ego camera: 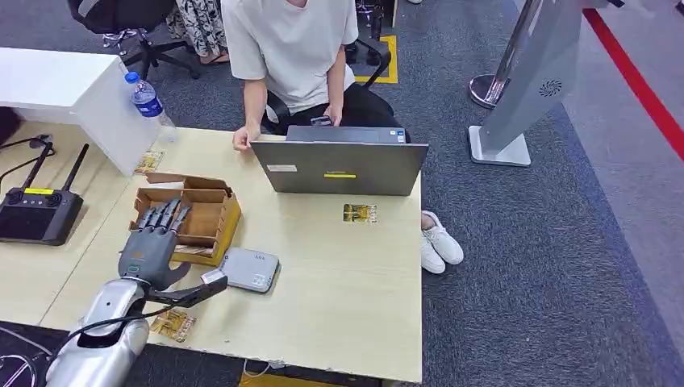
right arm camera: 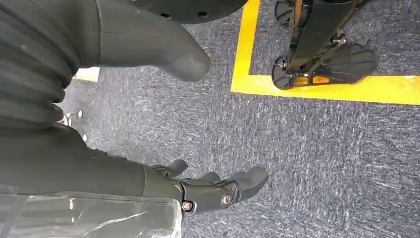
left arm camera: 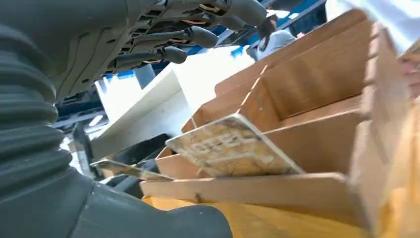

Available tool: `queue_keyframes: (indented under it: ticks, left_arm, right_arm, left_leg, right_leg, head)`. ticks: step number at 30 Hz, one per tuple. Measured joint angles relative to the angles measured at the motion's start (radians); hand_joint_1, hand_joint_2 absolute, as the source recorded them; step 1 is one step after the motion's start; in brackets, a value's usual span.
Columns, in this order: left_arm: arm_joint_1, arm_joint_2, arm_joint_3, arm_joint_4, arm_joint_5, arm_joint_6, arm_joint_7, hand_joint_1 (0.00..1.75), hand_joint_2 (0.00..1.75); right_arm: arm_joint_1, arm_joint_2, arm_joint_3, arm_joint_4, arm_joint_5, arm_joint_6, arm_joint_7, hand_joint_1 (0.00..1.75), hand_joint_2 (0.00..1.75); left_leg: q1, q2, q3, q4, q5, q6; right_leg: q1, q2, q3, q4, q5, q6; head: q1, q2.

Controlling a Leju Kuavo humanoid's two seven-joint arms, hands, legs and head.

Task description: Pass the card to the sensor for recognition and then transmit it.

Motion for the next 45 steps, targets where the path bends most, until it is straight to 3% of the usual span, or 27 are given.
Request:
queue_keyframes:
  ticks: [9, 10, 23, 27, 28, 40, 45]
  left_arm:
    - [0.001, -0.005, 0.000, 0.000, 0.006, 0.006, -0.008, 0.00, 1.75]
    - [0.001, -0.005, 0.000, 0.000, 0.008, 0.006, -0.008, 1.75, 1.75]
    - [0.001, -0.005, 0.000, 0.000, 0.017, -0.003, -0.007, 1.75, 1.75]
    - [0.002, 0.001, 0.000, 0.000, 0.047, -0.054, -0.007, 1.75, 1.75]
    - [0.004, 0.002, 0.000, 0.000, 0.053, -0.062, -0.007, 1.75, 0.00]
    - [0.011, 0.005, 0.009, -0.008, 0.074, -0.040, -0.007, 1.75, 0.00]
    - [0.041, 0.000, 0.019, -0.125, 0.090, -0.029, -0.005, 1.75, 0.00]
  right_arm:
    - [0.000, 0.000, 0.000, 0.000, 0.003, 0.000, -0.002, 0.00, 1.75]
    - [0.000, 0.000, 0.000, 0.000, 0.003, 0.000, -0.002, 0.00, 1.75]
    - [0.000, 0.000, 0.000, 0.000, 0.003, 0.000, -0.002, 0.00, 1.75]
    - [0.000, 0.000, 0.000, 0.000, 0.006, 0.000, -0.001, 0.00, 1.75]
    - [0.000, 0.000, 0.000, 0.000, 0.006, 0.000, -0.001, 0.00, 1.75]
    - [0.000, 0.000, 0.000, 0.000, 0.006, -0.001, -0.002, 0.00, 1.75]
    - [0.001, 0.000, -0.001, 0.000, -0.009, -0.009, -0.007, 0.00, 1.75]
  left_leg:
    - [0.000, 0.000, 0.000, 0.000, 0.000, 0.000]
    - [0.000, 0.000, 0.000, 0.000, 0.000, 0.000]
    - [0.000, 0.000, 0.000, 0.000, 0.000, 0.000]
    - [0.000, 0.000, 0.000, 0.000, 0.000, 0.000]
    - [0.000, 0.000, 0.000, 0.000, 0.000, 0.000]
    - [0.000, -0.001, 0.000, 0.000, 0.000, 0.000]
    - [0.000, -0.001, 0.000, 0.000, 0.000, 0.000]
  right_leg:
    - [0.000, 0.000, 0.000, 0.000, 0.000, 0.000]
    - [0.000, 0.000, 0.000, 0.000, 0.000, 0.000]
    - [0.000, 0.000, 0.000, 0.000, 0.000, 0.000]
    - [0.000, 0.000, 0.000, 0.000, 0.000, 0.000]
    - [0.000, 0.000, 0.000, 0.000, 0.000, 0.000]
    - [0.000, -0.001, 0.000, 0.000, 0.000, 0.000]
    - [0.000, -0.001, 0.000, 0.000, 0.000, 0.000]
  head:
    - [0.000, 0.000]
    - [0.000, 0.000]
    - [0.000, 0.000]
    - [0.000, 0.000]
    - [0.000, 0.000]
    - [0.000, 0.000]
    - [0.000, 0.000]
